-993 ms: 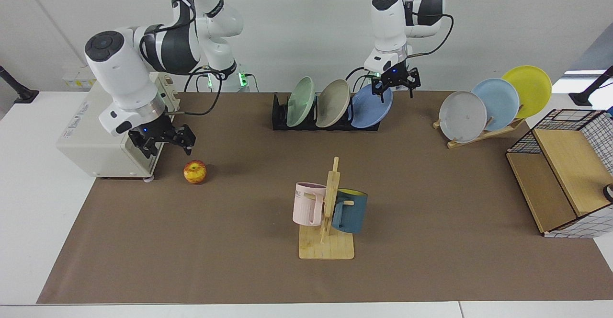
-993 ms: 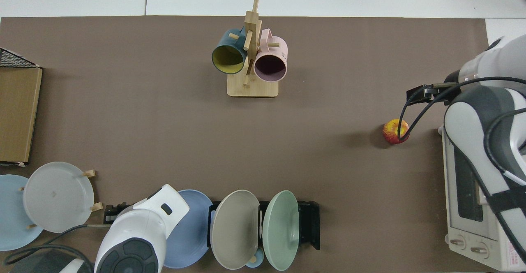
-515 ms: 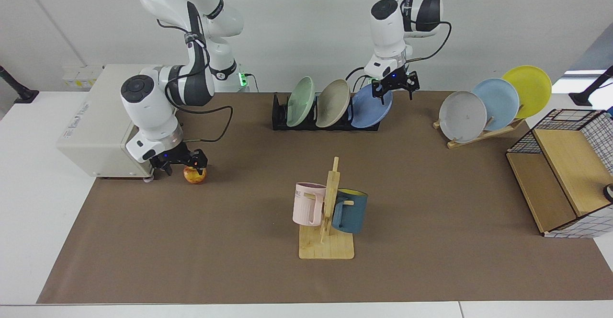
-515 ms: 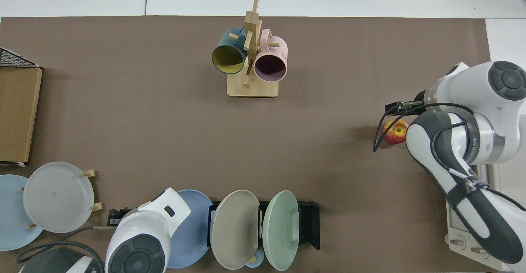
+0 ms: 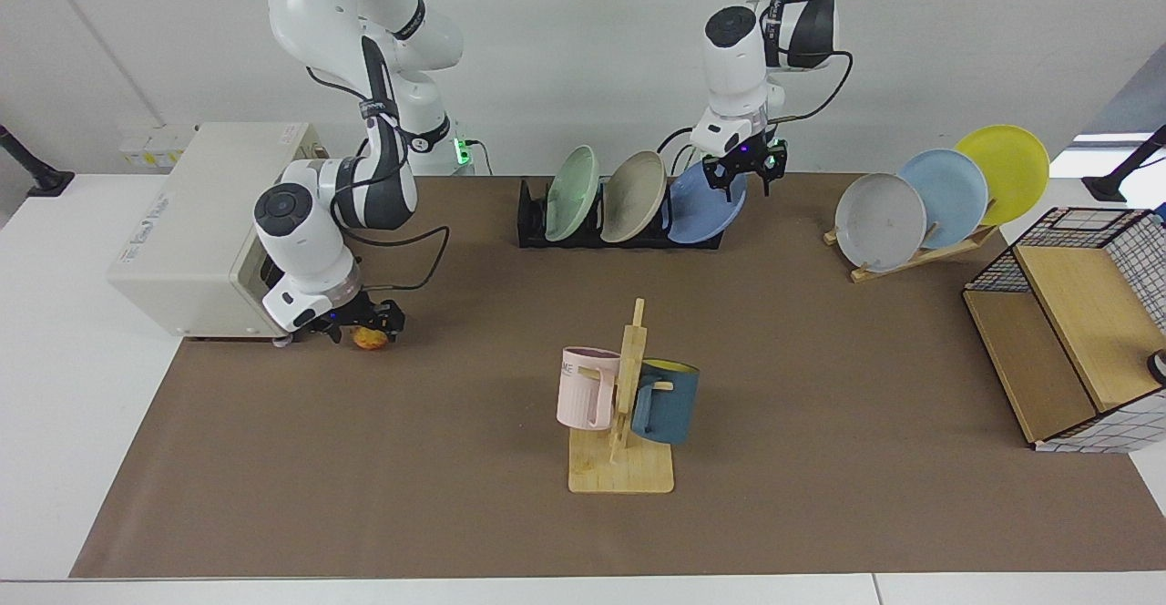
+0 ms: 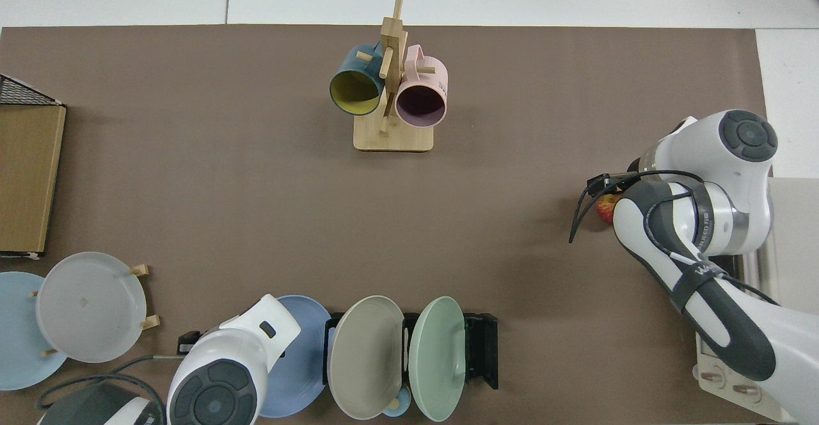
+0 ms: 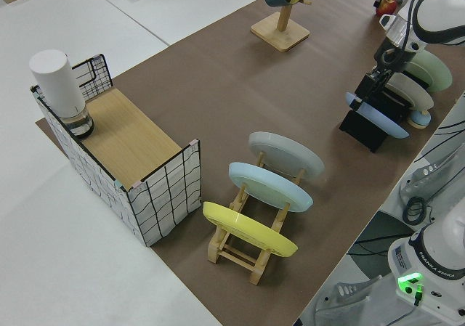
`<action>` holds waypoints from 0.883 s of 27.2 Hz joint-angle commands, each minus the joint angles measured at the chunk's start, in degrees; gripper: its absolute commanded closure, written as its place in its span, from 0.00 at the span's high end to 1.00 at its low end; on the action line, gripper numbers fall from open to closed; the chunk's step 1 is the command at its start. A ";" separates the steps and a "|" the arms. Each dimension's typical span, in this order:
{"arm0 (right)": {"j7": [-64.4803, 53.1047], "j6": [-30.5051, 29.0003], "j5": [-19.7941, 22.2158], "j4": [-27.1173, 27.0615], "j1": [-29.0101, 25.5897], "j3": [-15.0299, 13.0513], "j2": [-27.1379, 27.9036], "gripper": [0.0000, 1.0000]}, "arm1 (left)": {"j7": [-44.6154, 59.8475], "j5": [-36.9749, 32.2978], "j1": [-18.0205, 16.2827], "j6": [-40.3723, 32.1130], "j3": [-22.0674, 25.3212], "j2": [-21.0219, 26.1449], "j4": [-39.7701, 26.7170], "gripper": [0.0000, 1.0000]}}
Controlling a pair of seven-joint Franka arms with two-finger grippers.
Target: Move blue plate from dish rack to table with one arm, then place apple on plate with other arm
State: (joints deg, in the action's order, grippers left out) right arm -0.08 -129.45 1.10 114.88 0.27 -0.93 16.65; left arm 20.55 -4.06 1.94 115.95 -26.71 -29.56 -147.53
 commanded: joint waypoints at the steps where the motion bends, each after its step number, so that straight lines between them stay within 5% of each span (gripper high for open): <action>1: 1.49 -1.51 1.19 1.40 -0.45 0.49 0.40 1.00 | 0.37 1.07 1.05 -0.20 -0.01 -0.41 -1.09 0.65; 9: 1.58 -1.16 4.61 2.37 0.08 0.49 0.49 0.96 | -0.15 1.25 1.05 -0.90 -0.01 0.12 -1.09 0.23; 11: 1.32 -0.98 4.88 2.37 -0.10 0.49 0.49 0.67 | -0.68 1.25 0.96 -0.99 0.07 0.20 -1.09 0.04; 12: 0.97 -0.72 4.88 2.37 -0.45 0.49 0.49 0.42 | -0.68 1.25 0.87 -1.07 0.07 0.29 -1.00 0.00; 15: 1.31 -0.37 4.88 2.28 -0.45 0.49 0.49 0.14 | -0.16 1.25 0.61 -0.99 0.07 0.29 -0.48 0.00; 24: 1.49 0.25 4.79 1.05 -0.01 0.58 0.31 0.09 | 2.38 -3.67 0.08 -8.89 -4.23 0.03 7.34 0.00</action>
State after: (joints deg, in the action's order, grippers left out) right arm -0.08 -129.44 4.32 116.30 0.39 -0.74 17.57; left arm 19.61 -4.19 2.14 111.28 -27.99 -29.68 -144.44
